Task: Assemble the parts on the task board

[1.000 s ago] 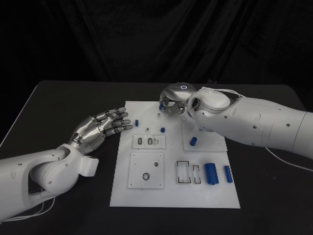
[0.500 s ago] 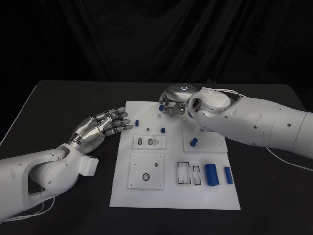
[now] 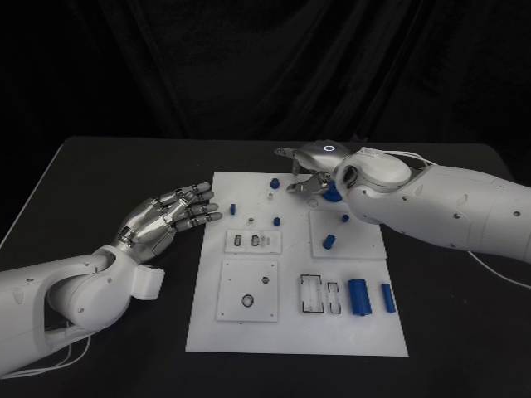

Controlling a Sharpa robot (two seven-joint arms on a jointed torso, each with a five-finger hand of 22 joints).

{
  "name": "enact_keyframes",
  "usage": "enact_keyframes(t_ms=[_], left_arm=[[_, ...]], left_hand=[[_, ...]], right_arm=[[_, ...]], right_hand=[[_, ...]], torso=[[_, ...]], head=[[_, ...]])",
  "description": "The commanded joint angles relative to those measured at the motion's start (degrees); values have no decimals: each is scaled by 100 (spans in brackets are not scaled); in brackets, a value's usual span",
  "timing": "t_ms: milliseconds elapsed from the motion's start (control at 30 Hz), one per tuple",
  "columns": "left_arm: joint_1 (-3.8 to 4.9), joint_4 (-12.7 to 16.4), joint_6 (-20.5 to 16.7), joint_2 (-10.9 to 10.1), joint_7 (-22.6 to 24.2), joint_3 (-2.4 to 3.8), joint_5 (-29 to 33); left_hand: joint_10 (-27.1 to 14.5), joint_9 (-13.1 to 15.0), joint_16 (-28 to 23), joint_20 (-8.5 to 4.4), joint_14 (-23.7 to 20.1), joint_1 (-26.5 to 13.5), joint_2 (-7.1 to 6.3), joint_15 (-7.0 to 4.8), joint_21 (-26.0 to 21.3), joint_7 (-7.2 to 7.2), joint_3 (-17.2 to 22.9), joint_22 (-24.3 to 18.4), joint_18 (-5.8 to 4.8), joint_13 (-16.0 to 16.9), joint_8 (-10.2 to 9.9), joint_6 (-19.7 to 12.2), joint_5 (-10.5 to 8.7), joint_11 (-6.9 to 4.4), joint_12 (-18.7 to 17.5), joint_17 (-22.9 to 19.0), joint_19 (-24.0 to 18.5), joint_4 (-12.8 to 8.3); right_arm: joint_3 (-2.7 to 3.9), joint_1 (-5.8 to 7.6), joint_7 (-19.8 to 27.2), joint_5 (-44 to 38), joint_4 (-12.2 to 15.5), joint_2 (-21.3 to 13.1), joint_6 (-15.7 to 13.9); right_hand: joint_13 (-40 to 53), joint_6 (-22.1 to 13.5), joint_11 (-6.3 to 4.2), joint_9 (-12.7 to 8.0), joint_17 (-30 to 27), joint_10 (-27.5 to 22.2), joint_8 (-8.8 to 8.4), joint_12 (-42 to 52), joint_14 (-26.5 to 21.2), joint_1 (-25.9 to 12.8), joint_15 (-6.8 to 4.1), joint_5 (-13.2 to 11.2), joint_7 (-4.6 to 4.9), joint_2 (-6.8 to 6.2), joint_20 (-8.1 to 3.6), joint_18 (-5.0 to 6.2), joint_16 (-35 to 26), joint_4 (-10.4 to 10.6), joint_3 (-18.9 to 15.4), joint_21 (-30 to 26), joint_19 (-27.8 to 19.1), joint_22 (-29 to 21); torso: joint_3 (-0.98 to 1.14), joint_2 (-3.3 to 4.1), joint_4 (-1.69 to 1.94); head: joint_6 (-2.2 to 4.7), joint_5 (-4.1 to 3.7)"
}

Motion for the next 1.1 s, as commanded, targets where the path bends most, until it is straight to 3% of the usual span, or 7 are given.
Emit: enact_keyframes(t_ms=[33,267,467,667,800,967,1100], left_arm=[[12,43,79,-33,1066,-1,43],[11,97,64,-139,1073,-15,44],[11,97,70,-151,1076,-21,44],[10,89,93,-126,1074,-29,44],[10,79,102,-114,1071,-34,44],[10,70,111,-100,1072,-36,44],[10,58,124,-90,1073,-37,43]], left_hand=[[6,-2,12,1,-8,64,-10,50,-31,29,45,-5,-118,-7,-36,13,3,29,-21,-3,-53,-1],[7,0,13,1,-8,65,-9,52,-31,30,49,-5,-120,-7,-33,28,4,31,-20,-3,-53,-2],[7,0,13,1,-8,65,-9,52,-31,30,49,-5,-120,-7,-33,28,4,31,-20,-3,-53,-2],[8,0,14,1,-8,65,-7,54,-31,31,56,-5,-122,-7,-33,26,5,33,-19,-3,-53,-3],[8,0,14,1,-8,65,-7,54,-31,31,56,-5,-122,-7,-33,26,5,33,-19,-3,-53,-3],[10,0,16,1,-6,66,-1,58,-30,33,68,-6,-126,-6,-33,26,7,37,-19,-3,-52,-5],[13,0,18,1,-5,66,3,61,-29,35,75,-6,-129,-6,-33,26,8,40,-17,-2,-52,-6]], right_arm=[[9,125,42,-22,314,-279,-391],[-4,425,-212,-22,1560,-1519,-235],[-75,487,-462,-22,2136,-2189,140],[-114,467,-602,-22,2237,-2433,430],[-124,429,-684,16,2151,-2445,621],[-128,364,-728,85,2059,-2400,673],[-129,311,-736,106,1988,-2335,613]], right_hand=[[67,513,-24,89,-15,24,101,122,-19,89,-8,127,56,66,-9,95,-26,-58,21,-26,-15,462],[215,2233,-125,404,-67,233,469,453,-16,395,-94,575,56,134,-85,94,-76,-218,258,-41,7,483],[819,2479,-369,387,-264,350,349,1386,-79,410,-292,567,68,51,-282,110,-238,-207,353,-120,-45,438],[2566,2844,-576,426,-393,-355,148,3671,-111,279,-471,491,-7,-51,-458,130,-410,-12,440,-234,-66,425],[3056,2867,-584,446,-514,-391,89,4253,-220,130,-466,369,-23,-95,-454,171,-522,112,377,-407,-224,281],[5446,2836,-586,468,896,1187,69,6009,211,14,-462,253,1,-85,-447,151,176,196,235,-405,-165,375],[6266,2822,-595,478,1780,1910,69,6497,503,-18,-464,245,-6,-58,-451,160,606,212,171,-442,-195,378]], torso=[[0,0,1],[-3,-11,-33],[-6,-21,-80],[-5,-20,-81],[-2,-28,-122],[0,-27,-122],[-4,-29,-120]], head=[[-13,5],[-69,32],[-86,54],[-76,14],[-75,27],[-72,36],[-74,42]])
